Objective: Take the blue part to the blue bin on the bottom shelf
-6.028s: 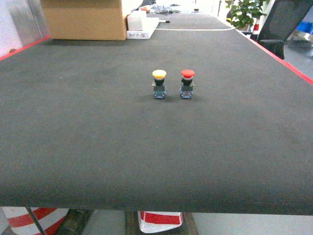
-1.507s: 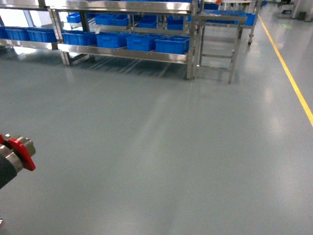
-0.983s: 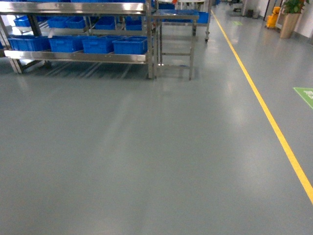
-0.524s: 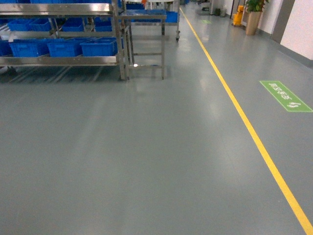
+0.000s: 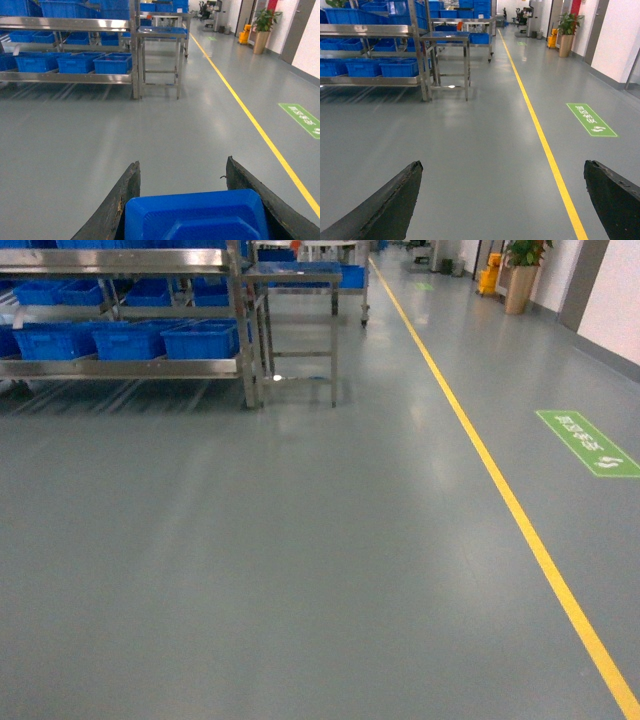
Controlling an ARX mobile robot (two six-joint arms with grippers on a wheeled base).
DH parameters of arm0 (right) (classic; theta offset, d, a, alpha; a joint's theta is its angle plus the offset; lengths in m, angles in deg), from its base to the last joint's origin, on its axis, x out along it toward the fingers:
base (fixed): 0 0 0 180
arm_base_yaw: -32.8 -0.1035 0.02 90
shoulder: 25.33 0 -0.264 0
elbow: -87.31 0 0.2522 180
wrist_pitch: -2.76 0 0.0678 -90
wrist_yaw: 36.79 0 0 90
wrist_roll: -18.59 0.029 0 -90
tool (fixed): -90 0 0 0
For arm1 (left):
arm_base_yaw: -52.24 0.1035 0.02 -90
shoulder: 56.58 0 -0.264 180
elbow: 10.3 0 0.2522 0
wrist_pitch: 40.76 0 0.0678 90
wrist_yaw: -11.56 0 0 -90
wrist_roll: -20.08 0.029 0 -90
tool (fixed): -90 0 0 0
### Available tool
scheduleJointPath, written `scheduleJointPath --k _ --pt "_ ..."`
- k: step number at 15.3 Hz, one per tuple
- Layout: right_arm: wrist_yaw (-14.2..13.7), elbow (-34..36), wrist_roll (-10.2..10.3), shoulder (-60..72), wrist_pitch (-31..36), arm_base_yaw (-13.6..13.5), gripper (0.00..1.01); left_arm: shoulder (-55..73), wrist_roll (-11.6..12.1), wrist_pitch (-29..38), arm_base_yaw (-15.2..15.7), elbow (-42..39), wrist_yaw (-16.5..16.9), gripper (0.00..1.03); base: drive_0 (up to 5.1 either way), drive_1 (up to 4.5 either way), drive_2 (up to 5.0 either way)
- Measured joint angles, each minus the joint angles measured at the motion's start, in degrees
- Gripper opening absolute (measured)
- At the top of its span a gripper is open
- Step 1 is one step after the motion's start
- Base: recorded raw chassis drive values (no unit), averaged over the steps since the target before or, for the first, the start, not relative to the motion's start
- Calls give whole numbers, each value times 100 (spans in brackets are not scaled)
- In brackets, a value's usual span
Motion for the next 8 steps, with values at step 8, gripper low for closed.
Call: scheduleJointPath --k 8 --pt "0 0 0 0 -24 0 98 17 0 -26 0 0 2 43 -7 426 -440"
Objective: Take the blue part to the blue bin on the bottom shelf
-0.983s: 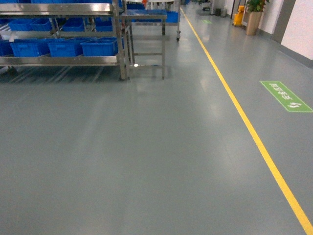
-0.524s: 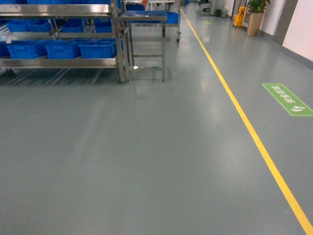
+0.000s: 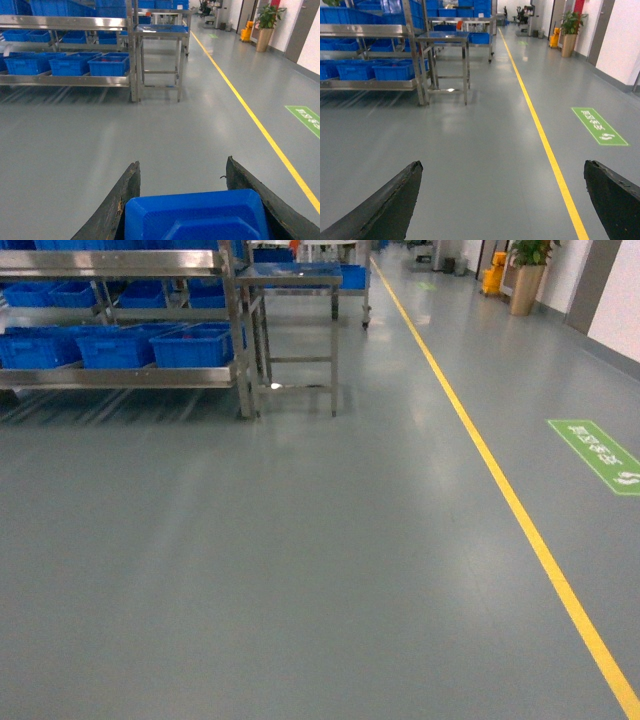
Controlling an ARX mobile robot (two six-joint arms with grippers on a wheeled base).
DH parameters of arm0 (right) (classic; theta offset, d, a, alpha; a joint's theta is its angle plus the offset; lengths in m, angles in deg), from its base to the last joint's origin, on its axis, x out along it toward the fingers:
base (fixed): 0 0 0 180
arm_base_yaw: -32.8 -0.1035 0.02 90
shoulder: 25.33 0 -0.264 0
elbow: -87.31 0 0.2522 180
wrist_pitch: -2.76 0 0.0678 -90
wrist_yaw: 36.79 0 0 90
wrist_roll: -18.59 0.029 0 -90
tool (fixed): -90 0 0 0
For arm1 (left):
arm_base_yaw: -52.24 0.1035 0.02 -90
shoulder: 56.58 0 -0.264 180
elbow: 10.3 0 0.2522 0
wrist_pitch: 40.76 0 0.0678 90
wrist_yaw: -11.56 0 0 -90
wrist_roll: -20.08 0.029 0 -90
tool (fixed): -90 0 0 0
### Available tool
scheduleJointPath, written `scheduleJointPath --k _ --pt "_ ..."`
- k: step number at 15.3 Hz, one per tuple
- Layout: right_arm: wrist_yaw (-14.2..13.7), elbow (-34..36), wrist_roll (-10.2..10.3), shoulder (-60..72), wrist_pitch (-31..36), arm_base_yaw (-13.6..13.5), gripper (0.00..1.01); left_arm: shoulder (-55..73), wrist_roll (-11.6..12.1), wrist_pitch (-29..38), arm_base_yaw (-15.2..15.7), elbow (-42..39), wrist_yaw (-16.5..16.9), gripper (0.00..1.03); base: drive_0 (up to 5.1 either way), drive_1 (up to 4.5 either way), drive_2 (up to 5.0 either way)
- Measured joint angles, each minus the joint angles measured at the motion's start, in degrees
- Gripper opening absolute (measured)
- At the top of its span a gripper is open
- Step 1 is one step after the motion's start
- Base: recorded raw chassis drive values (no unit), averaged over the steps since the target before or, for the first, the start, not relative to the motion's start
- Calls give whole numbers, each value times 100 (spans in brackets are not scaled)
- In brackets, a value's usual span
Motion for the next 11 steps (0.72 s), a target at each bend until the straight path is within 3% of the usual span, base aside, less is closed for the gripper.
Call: scheduleJointPath --k 11 --pt "0 0 0 0 15 0 98 11 0 -15 0 0 -4 43 0 433 -434"
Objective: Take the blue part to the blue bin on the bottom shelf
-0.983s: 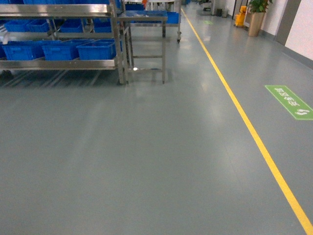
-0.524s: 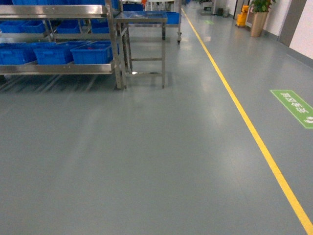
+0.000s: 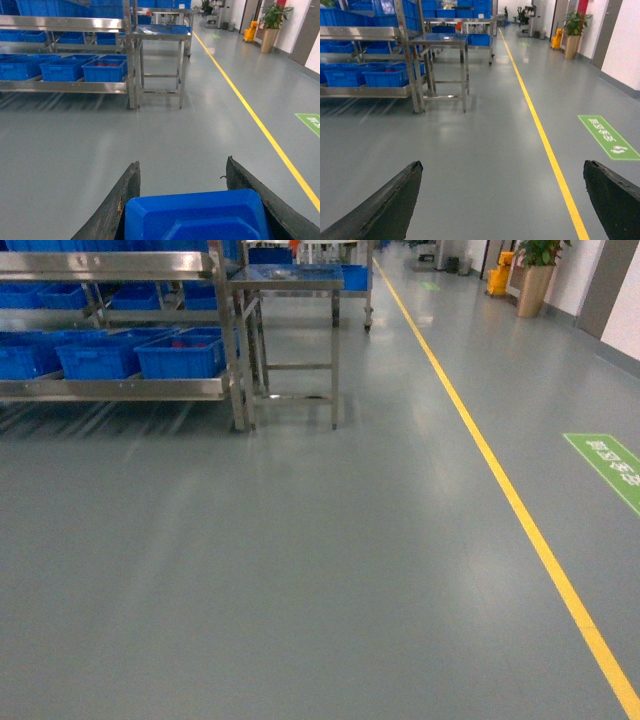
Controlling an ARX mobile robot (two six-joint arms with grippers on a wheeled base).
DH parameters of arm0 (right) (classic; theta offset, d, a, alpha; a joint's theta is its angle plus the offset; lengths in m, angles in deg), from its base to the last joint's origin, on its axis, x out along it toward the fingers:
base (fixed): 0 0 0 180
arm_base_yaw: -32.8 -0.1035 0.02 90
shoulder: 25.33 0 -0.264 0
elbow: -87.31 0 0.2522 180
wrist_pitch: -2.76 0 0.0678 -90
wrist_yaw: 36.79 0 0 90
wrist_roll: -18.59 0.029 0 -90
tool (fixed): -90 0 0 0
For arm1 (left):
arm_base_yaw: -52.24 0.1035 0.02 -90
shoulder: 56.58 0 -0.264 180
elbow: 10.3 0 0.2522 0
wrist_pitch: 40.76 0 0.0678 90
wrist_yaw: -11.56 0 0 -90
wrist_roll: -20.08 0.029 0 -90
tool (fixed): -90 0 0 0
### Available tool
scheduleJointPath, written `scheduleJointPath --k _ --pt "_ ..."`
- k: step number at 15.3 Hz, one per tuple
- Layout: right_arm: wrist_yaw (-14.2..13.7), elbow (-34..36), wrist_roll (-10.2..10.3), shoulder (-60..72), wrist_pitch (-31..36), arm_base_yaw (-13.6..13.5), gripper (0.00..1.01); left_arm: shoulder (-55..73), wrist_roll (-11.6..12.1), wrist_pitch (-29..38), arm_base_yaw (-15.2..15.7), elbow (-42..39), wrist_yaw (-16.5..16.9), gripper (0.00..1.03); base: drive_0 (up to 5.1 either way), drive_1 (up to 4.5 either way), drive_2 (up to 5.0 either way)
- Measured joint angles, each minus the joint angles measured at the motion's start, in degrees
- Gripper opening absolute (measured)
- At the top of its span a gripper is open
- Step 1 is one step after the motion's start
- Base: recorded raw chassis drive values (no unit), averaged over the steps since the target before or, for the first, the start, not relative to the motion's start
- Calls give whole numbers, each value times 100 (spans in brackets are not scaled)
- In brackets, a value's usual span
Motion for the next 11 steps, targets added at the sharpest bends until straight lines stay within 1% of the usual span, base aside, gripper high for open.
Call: scheduleJointPath --k 11 --pt "-2 0 2 0 31 0 98 -4 0 57 0 2 4 43 3 436 -430"
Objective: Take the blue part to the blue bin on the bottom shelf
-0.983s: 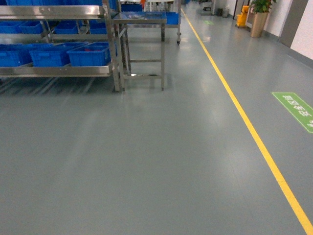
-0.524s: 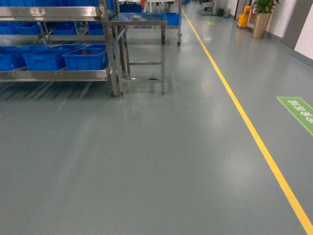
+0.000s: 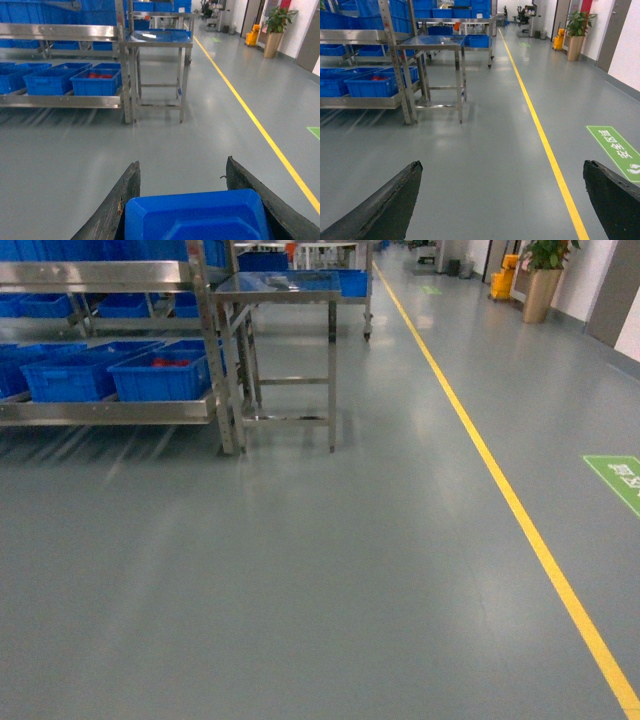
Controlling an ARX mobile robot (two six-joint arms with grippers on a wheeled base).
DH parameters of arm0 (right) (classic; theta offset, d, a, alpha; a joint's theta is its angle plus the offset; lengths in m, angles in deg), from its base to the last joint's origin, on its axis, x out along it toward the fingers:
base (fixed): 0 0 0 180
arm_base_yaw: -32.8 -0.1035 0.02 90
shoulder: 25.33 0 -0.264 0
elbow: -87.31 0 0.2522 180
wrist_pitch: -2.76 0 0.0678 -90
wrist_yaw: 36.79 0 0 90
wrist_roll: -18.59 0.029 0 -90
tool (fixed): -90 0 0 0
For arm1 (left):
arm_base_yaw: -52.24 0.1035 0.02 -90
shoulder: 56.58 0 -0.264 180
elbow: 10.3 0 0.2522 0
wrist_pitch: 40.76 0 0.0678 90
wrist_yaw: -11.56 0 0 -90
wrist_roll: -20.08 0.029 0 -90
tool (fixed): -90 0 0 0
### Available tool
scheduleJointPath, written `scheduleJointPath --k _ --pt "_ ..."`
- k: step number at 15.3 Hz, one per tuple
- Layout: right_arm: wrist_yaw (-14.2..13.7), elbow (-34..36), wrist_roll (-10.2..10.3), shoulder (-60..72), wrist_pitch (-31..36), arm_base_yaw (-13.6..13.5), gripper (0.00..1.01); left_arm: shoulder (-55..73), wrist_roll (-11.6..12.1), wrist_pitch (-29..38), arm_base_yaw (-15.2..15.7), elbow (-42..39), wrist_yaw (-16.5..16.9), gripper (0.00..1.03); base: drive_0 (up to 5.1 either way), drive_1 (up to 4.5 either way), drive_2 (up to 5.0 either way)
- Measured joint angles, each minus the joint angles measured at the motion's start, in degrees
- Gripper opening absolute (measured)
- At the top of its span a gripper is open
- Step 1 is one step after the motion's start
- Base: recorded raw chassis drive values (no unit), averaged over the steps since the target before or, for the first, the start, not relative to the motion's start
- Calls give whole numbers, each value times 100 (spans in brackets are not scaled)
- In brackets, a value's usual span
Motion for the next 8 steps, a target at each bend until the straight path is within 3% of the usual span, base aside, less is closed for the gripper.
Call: scheduleJointPath --k 8 --pt "2 0 -2 0 -39 0 98 2 0 -20 2 -2 -13 43 -1 432 -434"
